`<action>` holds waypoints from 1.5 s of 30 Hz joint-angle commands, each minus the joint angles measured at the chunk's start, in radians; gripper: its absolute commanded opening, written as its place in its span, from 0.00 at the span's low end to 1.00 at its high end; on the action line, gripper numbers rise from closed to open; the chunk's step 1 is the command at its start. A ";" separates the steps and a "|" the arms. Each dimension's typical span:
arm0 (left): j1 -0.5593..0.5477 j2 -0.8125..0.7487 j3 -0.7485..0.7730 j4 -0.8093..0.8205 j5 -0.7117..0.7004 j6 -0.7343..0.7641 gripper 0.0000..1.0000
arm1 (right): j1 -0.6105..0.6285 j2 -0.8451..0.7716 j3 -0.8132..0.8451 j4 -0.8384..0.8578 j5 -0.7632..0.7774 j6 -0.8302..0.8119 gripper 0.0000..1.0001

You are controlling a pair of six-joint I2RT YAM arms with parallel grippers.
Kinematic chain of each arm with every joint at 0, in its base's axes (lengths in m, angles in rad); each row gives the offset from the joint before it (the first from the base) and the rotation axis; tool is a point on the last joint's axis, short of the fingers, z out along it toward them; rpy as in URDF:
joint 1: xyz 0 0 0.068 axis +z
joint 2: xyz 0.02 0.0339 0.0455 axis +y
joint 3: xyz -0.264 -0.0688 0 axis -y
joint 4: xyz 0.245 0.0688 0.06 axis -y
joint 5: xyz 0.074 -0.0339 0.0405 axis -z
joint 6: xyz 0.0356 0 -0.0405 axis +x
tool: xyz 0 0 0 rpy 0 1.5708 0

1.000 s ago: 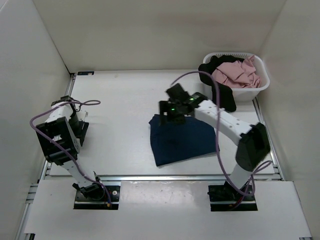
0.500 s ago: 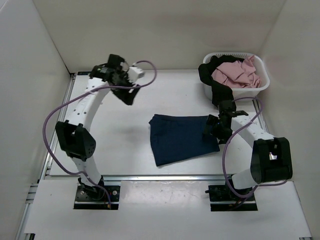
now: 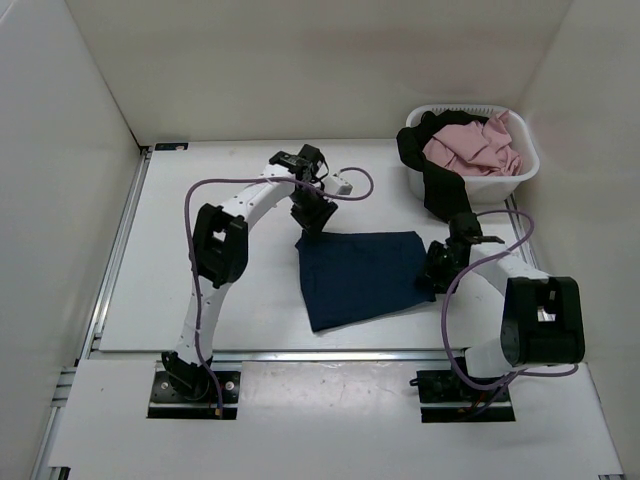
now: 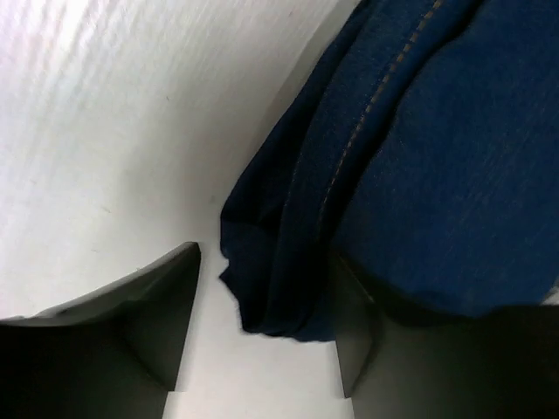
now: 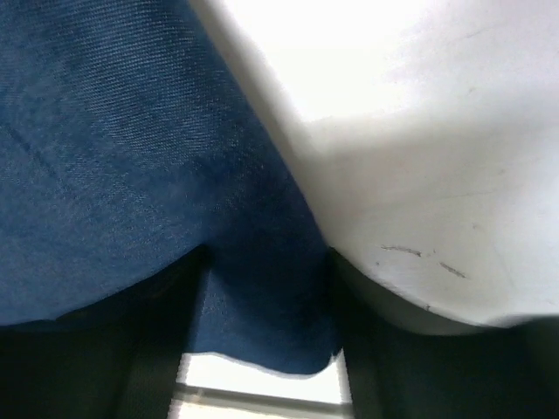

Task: Fold and stack the trousers
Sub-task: Fold the trousers

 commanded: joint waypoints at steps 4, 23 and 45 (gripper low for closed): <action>0.038 -0.048 -0.033 0.047 0.000 -0.006 0.27 | -0.007 0.037 -0.058 0.070 -0.109 -0.019 0.26; 0.211 -0.026 -0.082 0.132 -0.212 0.031 0.33 | 0.234 0.189 0.030 0.262 -0.336 0.144 0.04; 0.437 -0.703 -0.641 0.196 -0.402 -0.067 1.00 | -0.007 -0.180 0.428 -0.496 0.029 -0.135 0.99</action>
